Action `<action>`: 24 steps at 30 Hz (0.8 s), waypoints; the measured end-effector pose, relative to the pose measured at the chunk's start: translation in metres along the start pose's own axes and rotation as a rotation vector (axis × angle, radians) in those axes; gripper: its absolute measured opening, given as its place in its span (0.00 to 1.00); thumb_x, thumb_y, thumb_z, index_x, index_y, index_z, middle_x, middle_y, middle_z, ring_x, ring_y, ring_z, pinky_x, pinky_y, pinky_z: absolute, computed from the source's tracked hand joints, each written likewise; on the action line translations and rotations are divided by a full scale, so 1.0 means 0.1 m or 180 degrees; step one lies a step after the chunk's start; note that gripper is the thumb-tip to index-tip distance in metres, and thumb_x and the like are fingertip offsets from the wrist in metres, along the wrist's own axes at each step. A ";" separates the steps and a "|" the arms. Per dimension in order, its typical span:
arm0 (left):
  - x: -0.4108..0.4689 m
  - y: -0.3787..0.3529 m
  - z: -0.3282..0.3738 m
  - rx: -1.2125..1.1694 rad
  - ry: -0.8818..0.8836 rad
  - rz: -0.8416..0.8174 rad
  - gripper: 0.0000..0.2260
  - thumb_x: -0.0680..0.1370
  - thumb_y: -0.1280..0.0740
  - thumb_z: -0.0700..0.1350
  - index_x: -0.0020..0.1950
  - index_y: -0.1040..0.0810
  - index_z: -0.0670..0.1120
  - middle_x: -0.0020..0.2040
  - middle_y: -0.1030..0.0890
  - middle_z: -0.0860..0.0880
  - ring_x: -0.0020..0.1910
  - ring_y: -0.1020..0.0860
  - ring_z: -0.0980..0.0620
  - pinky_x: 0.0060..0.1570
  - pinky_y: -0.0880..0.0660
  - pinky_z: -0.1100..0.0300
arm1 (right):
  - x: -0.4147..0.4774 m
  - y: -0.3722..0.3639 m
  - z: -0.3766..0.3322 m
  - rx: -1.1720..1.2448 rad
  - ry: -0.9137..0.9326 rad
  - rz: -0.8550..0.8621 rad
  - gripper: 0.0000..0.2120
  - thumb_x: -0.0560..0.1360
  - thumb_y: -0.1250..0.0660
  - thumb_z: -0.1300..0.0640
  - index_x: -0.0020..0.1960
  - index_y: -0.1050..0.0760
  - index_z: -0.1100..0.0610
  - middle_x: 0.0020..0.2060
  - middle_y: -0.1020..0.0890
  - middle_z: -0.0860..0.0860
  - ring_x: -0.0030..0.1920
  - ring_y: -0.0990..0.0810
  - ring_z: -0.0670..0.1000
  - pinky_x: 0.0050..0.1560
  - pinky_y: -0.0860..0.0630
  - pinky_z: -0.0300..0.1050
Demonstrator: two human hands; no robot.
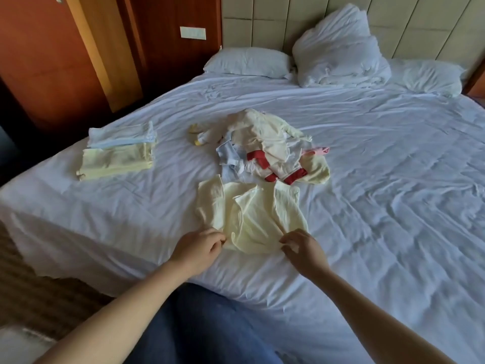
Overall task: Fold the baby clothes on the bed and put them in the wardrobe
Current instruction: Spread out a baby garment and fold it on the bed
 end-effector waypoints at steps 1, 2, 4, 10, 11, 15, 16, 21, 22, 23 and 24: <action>0.01 0.00 0.00 -0.0015 0.0040 0.0001 0.15 0.81 0.43 0.50 0.62 0.21 0.52 0.60 0.21 0.57 0.55 0.21 0.52 0.53 0.26 0.56 | 0.00 -0.02 0.00 -0.0006 -0.0050 0.0035 0.07 0.72 0.30 0.59 0.49 0.17 0.51 0.45 0.23 0.44 0.49 0.23 0.46 0.47 0.29 0.40; 0.03 0.00 0.01 -0.0018 0.0081 0.0024 0.14 0.82 0.43 0.48 0.62 0.21 0.52 0.60 0.20 0.57 0.55 0.21 0.52 0.52 0.25 0.56 | 0.00 -0.05 -0.01 -0.0040 -0.0079 0.0064 0.08 0.72 0.30 0.60 0.49 0.17 0.52 0.45 0.22 0.45 0.51 0.23 0.47 0.48 0.29 0.40; 0.06 0.03 0.04 -0.0007 0.0167 0.0102 0.12 0.82 0.42 0.49 0.62 0.22 0.53 0.58 0.20 0.57 0.53 0.21 0.54 0.50 0.25 0.57 | -0.02 -0.09 -0.01 -0.0059 -0.0118 0.0125 0.09 0.71 0.30 0.62 0.49 0.17 0.53 0.46 0.22 0.47 0.54 0.23 0.49 0.50 0.28 0.41; 0.14 -0.04 0.05 -0.0053 0.0345 -0.0086 0.17 0.77 0.33 0.55 0.66 0.25 0.57 0.52 0.22 0.57 0.48 0.22 0.57 0.49 0.25 0.58 | -0.17 -0.13 0.03 0.0102 -0.0047 0.0394 0.07 0.72 0.30 0.62 0.47 0.18 0.53 0.45 0.25 0.42 0.54 0.25 0.48 0.47 0.27 0.42; 0.15 -0.05 0.06 0.0010 0.0320 -0.0138 0.17 0.77 0.32 0.56 0.66 0.25 0.57 0.52 0.23 0.57 0.50 0.22 0.56 0.49 0.25 0.58 | -0.18 -0.13 0.03 0.0114 -0.0015 0.0428 0.07 0.72 0.30 0.62 0.47 0.18 0.53 0.45 0.25 0.42 0.54 0.25 0.48 0.47 0.28 0.41; 0.15 -0.11 0.08 0.0173 0.0209 -0.0321 0.12 0.78 0.33 0.56 0.60 0.21 0.57 0.54 0.26 0.56 0.51 0.22 0.54 0.48 0.27 0.58 | -0.20 -0.15 0.06 0.0111 0.0024 0.0480 0.07 0.72 0.31 0.62 0.48 0.18 0.54 0.46 0.24 0.43 0.55 0.26 0.48 0.48 0.30 0.39; 0.14 -0.12 0.08 0.0203 0.0180 -0.0356 0.12 0.78 0.33 0.54 0.60 0.21 0.57 0.54 0.26 0.56 0.51 0.23 0.55 0.48 0.27 0.58 | -0.20 -0.15 0.06 0.0116 0.0034 0.0491 0.07 0.72 0.31 0.62 0.48 0.18 0.54 0.46 0.24 0.43 0.55 0.26 0.48 0.48 0.31 0.38; 0.15 -0.13 0.12 0.0349 -0.0039 -0.0461 0.11 0.79 0.33 0.49 0.61 0.23 0.56 0.60 0.32 0.56 0.48 0.24 0.55 0.46 0.25 0.57 | -0.19 -0.16 0.06 0.0140 0.0022 0.0482 0.06 0.73 0.30 0.61 0.48 0.18 0.53 0.46 0.23 0.44 0.54 0.26 0.47 0.48 0.31 0.37; 0.16 -0.13 0.14 0.0385 -0.0090 -0.0489 0.09 0.79 0.33 0.49 0.59 0.23 0.55 0.61 0.32 0.56 0.46 0.26 0.55 0.45 0.25 0.57 | -0.19 -0.16 0.06 0.0159 0.0018 0.0480 0.07 0.72 0.30 0.62 0.48 0.18 0.53 0.46 0.22 0.44 0.54 0.26 0.47 0.48 0.31 0.37; 0.17 -0.12 0.15 0.0429 -0.0130 -0.0512 0.07 0.79 0.33 0.49 0.56 0.23 0.54 0.61 0.33 0.56 0.45 0.27 0.55 0.44 0.26 0.57 | -0.19 -0.15 0.06 0.0189 0.0015 0.0488 0.07 0.72 0.30 0.62 0.48 0.18 0.53 0.46 0.22 0.45 0.54 0.25 0.47 0.48 0.30 0.38; 0.18 -0.11 0.16 0.0464 -0.0155 -0.0535 0.05 0.79 0.33 0.49 0.54 0.23 0.53 0.61 0.33 0.56 0.44 0.27 0.55 0.43 0.26 0.57 | -0.19 -0.13 0.05 0.0207 0.0005 0.0502 0.07 0.71 0.30 0.62 0.48 0.18 0.53 0.46 0.21 0.45 0.54 0.24 0.48 0.48 0.30 0.38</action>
Point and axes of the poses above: each hand's wrist, its own x-axis towards the middle knuckle, its own y-axis out of the back of the hand, z = x × y, the point moved 7 cm from there along x, towards the middle knuckle
